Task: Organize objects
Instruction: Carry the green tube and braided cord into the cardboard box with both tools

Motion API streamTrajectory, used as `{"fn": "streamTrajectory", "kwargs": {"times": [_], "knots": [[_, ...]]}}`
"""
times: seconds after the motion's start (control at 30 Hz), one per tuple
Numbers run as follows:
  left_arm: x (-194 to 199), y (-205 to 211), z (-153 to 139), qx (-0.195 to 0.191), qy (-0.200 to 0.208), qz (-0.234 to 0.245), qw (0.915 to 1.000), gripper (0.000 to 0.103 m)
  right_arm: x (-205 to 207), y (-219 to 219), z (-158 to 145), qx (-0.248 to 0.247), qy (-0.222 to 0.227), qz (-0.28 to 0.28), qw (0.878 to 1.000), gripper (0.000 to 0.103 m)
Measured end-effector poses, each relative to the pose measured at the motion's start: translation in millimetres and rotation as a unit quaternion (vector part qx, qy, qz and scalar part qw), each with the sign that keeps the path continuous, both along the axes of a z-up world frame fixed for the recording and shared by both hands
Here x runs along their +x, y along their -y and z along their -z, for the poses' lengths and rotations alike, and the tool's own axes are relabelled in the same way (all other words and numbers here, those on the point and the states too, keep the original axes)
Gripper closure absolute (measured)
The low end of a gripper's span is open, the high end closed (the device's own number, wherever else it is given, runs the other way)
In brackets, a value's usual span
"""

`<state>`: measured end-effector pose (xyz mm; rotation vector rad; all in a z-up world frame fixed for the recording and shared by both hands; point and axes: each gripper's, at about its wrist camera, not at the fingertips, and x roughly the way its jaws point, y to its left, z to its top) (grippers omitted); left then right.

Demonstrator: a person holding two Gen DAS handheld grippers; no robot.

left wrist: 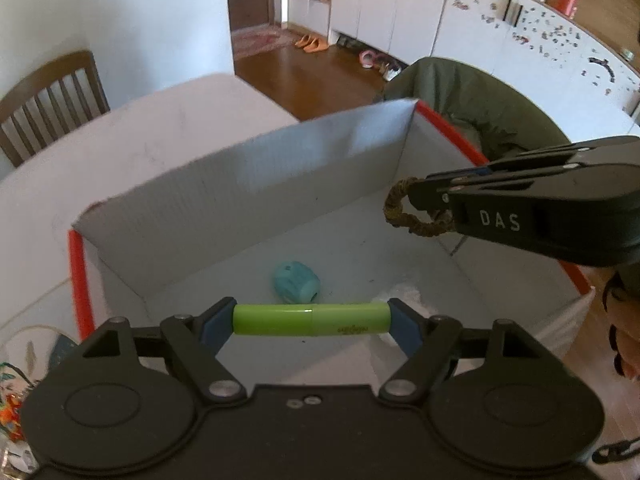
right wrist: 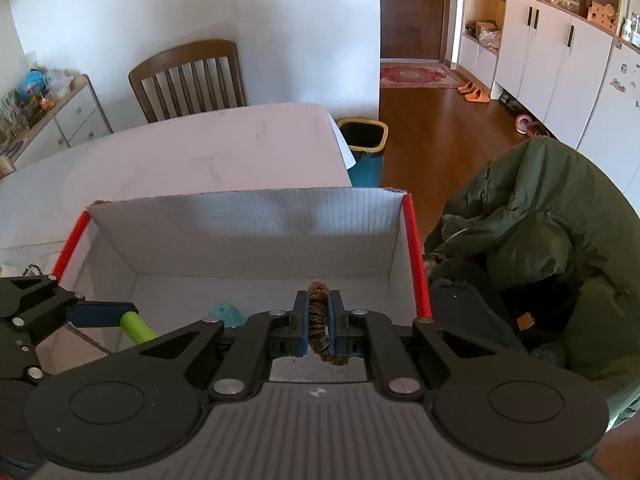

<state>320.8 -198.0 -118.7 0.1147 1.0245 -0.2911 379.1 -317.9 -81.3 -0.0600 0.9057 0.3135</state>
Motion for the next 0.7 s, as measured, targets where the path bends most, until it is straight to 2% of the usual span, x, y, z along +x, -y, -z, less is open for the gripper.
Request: {"fn": "streamTrajectory", "kwargs": {"times": [0.2,0.4,0.7], "knots": [[11.4,0.5,16.7,0.009,-0.027,-0.008,0.9996,0.023,7.1,-6.9,17.9,-0.016,-0.020,-0.009,1.000,0.094],[22.9,3.8,23.0,0.014,-0.059,0.003,0.9982,0.023,6.9,-11.1,32.7,-0.019,-0.050,-0.020,0.998,0.094],[33.5,0.7,38.0,0.016,-0.117,0.003,0.9930,0.023,9.3,-8.7,38.6,-0.005,-0.081,-0.014,0.997,0.094]]}}
